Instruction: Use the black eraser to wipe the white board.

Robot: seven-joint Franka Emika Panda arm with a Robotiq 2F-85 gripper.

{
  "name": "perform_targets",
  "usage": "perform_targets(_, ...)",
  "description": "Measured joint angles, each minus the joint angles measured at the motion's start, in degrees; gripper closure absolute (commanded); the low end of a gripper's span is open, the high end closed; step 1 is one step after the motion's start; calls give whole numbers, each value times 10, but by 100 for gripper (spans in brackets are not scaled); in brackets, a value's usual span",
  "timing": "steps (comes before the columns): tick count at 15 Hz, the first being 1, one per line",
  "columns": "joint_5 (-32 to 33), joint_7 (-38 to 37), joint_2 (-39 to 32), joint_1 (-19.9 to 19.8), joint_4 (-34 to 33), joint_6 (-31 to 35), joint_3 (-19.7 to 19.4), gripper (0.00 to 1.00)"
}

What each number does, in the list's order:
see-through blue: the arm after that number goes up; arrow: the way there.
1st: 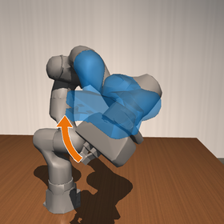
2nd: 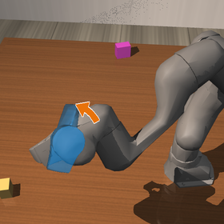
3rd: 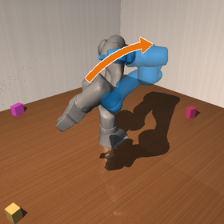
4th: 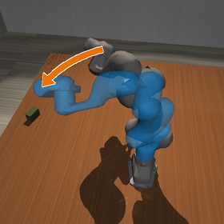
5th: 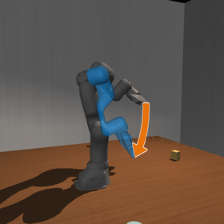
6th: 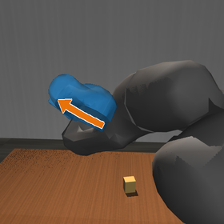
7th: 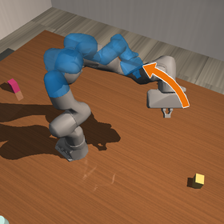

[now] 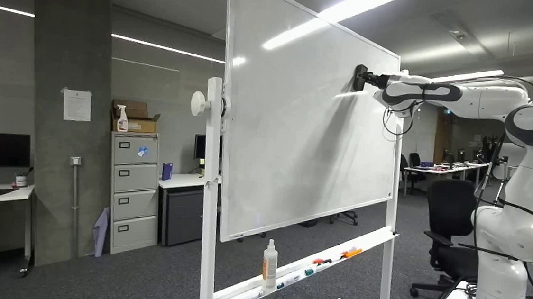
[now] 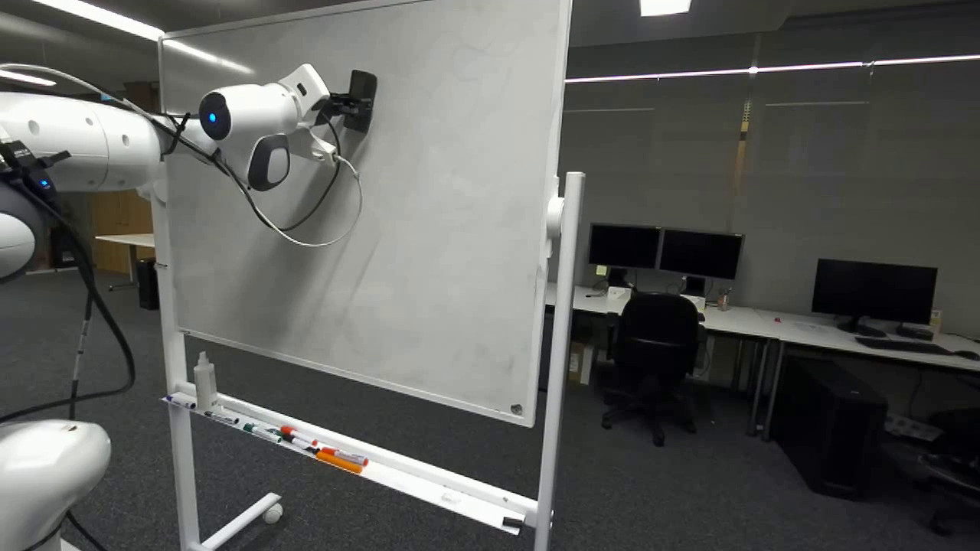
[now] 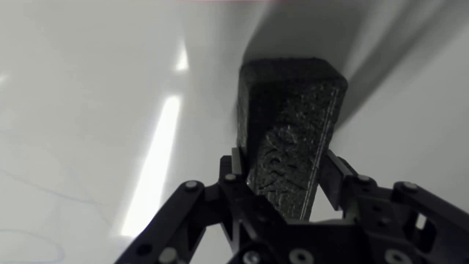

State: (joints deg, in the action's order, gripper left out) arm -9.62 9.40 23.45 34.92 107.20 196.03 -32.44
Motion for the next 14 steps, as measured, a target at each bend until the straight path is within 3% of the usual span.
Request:
perform_targets(7, 48, 1, 20, 80, 28, 0, 6, 70)
perform_targets(10, 49, 3, 24, 81, 27, -13, -1, 70)
perform_targets(14, 50, 9, 47, 72, 6, -88, -27, 70)
